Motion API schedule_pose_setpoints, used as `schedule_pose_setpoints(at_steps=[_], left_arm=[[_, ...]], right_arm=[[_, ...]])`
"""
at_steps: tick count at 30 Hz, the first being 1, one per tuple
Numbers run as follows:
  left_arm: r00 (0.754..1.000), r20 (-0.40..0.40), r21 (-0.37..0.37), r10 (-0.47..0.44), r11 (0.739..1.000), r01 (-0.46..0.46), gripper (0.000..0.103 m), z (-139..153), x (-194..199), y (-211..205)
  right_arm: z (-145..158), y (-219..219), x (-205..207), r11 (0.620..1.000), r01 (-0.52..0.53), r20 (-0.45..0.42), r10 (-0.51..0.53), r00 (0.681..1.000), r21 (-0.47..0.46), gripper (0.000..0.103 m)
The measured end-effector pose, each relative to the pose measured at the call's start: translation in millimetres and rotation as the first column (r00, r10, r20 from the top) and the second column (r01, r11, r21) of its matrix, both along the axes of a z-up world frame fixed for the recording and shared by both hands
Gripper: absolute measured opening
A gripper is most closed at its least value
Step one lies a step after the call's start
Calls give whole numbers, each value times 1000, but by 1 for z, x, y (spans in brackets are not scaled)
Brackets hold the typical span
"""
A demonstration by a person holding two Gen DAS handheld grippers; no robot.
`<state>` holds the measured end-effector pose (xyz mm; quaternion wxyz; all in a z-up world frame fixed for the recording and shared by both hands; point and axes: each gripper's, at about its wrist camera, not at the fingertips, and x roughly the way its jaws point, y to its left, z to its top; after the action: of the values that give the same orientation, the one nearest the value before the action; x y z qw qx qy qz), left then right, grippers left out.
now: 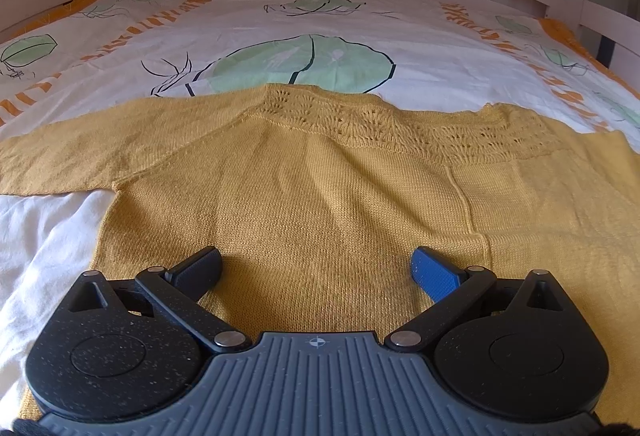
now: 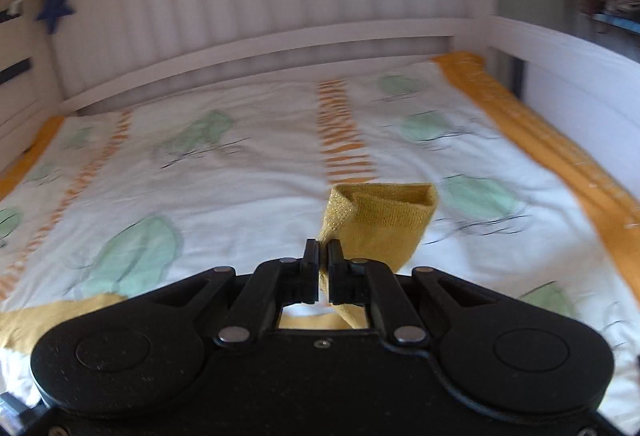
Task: Fold small clothes
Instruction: 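Lift the held sleeve, lay it across the sweater body, open right gripper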
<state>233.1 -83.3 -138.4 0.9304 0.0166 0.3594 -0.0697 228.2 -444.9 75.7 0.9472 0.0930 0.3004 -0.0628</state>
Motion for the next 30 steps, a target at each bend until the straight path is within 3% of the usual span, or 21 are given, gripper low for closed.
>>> schedule_pose_setpoints(at_steps=[5,7,10,12,16,19,21,23,24,27,30], left_arm=[[995,-93,-36,-44,999,41,101,11,10,9],[991,-129,-96,-45,995,33,95,19,11,19],[988,-155,-214,-13,977,-21,95,29,6,41],[984,-176,-249,10,967,-54,95,32,3,54],[983,-182,-250,11,967,-57,95,38,1,66],[983,-181,-236,-17,971,-27,94,45,1,65],[984,-174,-234,-40,972,-1,94,52,2,62],[985,-160,-222,-66,975,29,94,61,3,56],[984,-159,-217,-77,975,41,94,67,4,52],[981,-156,-225,-111,972,75,94,85,5,44],[979,-148,-234,-138,967,101,94,107,1,39]], right_arm=[[-32,73,7,986,-158,-20,159,987,47,9],[-53,100,9,977,-207,-49,209,977,46,9],[-90,129,12,965,-251,-99,258,961,76,9],[-114,151,8,961,-266,-131,275,953,78,9],[-150,179,-5,956,-287,-175,292,940,54,11],[-163,187,-13,952,-292,-195,304,933,89,21],[-162,185,-17,948,-290,-201,312,929,132,22],[-149,176,-23,944,-288,-174,315,933,160,43],[-140,172,-26,946,-277,-156,303,940,170,47],[-104,155,-32,949,-230,-102,257,961,217,50],[-68,137,-40,944,-180,-61,204,977,276,61]])
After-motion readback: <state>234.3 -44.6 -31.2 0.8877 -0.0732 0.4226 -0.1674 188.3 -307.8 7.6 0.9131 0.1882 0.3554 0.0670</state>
